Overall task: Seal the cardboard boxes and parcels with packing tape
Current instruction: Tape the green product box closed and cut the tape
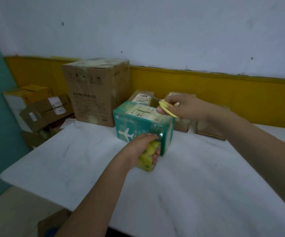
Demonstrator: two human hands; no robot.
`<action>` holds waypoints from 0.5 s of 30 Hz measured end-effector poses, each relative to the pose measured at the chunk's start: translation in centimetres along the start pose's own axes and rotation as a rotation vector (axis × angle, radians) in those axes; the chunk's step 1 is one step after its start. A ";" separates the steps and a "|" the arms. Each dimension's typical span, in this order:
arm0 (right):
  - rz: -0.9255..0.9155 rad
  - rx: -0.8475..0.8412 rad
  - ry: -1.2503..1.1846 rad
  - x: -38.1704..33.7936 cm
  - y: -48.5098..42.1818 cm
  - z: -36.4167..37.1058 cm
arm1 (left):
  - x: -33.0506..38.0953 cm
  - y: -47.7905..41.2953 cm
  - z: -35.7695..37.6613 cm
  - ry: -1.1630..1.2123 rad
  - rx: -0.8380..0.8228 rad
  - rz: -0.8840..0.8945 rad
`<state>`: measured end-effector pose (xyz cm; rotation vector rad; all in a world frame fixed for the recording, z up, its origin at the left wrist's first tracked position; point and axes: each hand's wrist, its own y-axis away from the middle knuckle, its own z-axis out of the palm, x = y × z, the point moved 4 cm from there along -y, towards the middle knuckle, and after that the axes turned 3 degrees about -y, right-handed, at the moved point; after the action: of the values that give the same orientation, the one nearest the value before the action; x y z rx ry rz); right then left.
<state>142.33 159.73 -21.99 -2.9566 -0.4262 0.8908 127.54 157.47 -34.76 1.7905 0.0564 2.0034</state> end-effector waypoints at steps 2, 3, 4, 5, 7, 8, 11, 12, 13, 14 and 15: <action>0.058 -0.195 0.027 1.1 3.8 -0.5 | 0.0 0.0 -0.1 0.020 -0.014 -0.008; 0.105 -0.272 0.031 2.0 5.4 -0.4 | -0.1 -0.2 -0.2 0.022 -0.017 -0.007; 0.147 -0.336 0.041 2.8 6.7 -0.1 | -0.1 -0.3 -0.2 0.019 -0.019 -0.008; 0.185 -0.387 0.060 3.7 7.5 0.3 | -0.1 -0.4 -0.2 0.020 -0.022 -0.010; 0.256 -0.458 0.067 5.0 8.1 1.2 | -0.1 -0.4 -0.1 0.033 -0.033 -0.014; 0.286 -0.472 0.056 5.4 8.0 1.6 | -0.2 -0.4 -0.1 0.037 -0.035 -0.016; 0.324 -0.473 -0.013 6.2 6.7 2.5 | -0.2 -0.3 -0.2 0.026 -0.023 -0.014; 0.323 -0.477 -0.026 6.3 6.2 2.7 | -0.2 -0.4 -0.2 0.022 -0.019 -0.013; 0.325 -0.478 -0.035 6.5 5.7 2.9 | -0.3 -0.5 -0.3 0.018 -0.017 -0.012; 0.329 -0.481 -0.048 6.6 5.2 3.1 | -0.3 -0.6 -0.3 0.017 -0.019 -0.013; 0.336 -0.482 -0.061 6.6 4.8 3.2 | -0.4 -0.7 -0.4 0.016 -0.017 -0.014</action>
<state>147.07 156.64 -28.68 -3.5262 -0.1596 1.0346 127.45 158.09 -35.42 1.7592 0.0558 2.0025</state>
